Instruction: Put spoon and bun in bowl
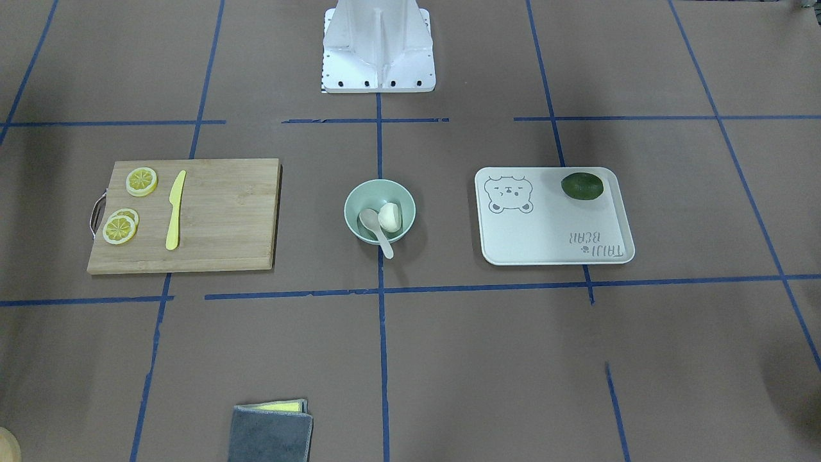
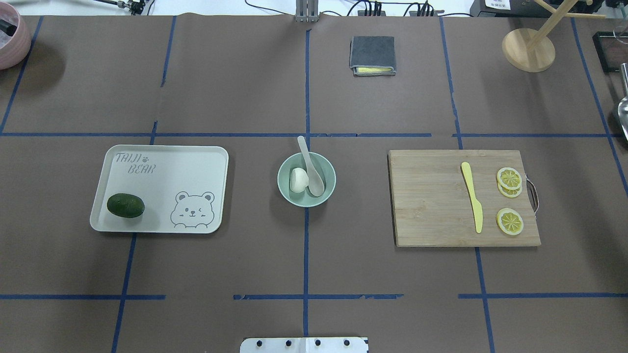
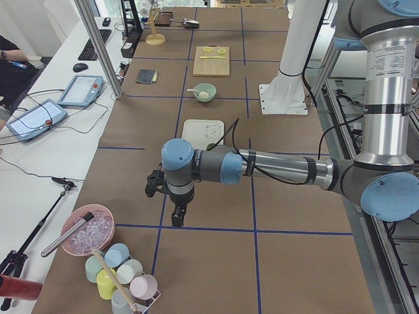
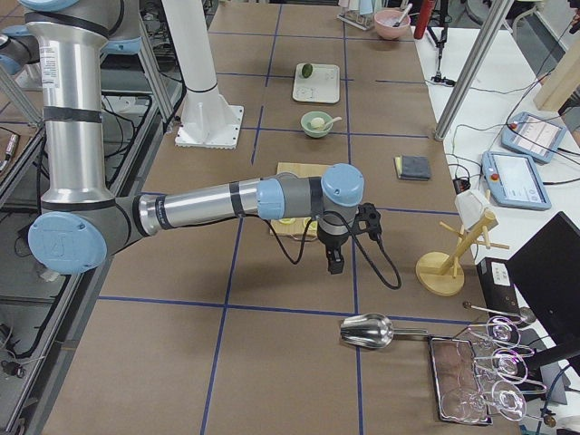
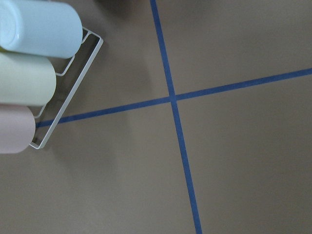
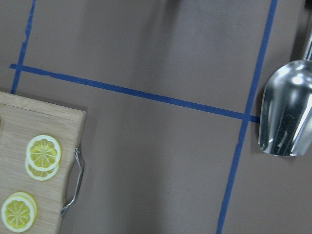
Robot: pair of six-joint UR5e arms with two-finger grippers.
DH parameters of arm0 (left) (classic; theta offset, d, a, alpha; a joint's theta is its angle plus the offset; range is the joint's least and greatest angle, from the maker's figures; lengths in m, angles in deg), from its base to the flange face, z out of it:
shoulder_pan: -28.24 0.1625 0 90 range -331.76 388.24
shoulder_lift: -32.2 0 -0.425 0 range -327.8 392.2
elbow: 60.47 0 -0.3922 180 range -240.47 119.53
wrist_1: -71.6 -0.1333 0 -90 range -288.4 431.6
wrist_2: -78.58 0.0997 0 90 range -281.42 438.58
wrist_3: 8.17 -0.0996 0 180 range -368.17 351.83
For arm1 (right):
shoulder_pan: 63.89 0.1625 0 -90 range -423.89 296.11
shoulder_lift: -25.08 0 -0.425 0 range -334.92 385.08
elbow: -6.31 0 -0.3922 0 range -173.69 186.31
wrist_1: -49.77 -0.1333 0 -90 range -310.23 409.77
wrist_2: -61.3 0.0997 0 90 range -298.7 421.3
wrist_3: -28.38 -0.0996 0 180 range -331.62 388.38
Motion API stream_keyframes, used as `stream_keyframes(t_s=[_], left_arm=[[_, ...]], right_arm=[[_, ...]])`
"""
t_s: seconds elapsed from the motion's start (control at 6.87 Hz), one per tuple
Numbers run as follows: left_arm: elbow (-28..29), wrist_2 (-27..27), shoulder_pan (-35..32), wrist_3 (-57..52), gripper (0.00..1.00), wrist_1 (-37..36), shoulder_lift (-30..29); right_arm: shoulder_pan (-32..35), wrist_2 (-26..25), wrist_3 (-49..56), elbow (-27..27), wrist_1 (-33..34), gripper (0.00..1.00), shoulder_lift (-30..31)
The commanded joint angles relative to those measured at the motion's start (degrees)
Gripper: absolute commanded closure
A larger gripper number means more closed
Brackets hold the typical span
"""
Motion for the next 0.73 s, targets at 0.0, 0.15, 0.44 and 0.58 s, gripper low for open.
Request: stream_keyframes(t_s=[0.0,0.15,0.44,0.58], left_arm=[[0.59,-1.68,-0.53,0.28,0.0,0.52,1.37],[0.41,-2.9,-0.53,0.63,0.0,0.34,1.28],[0.76,-3.61,-0.53,0.72,0.0,0.34,0.49],[0.85,-3.61,-0.53,0.72,0.0,0.34,0.4]], right_arm=[[0.79,-0.28,0.96,1.0,-0.17,0.0,-0.71],[1.14,-0.37,1.05,1.44,-0.78,0.0,-0.28],[4.12,0.07,0.7,7.12,-0.88,0.0,-0.28],[4.91,0.07,0.7,7.59,-0.88,0.0,-0.28]])
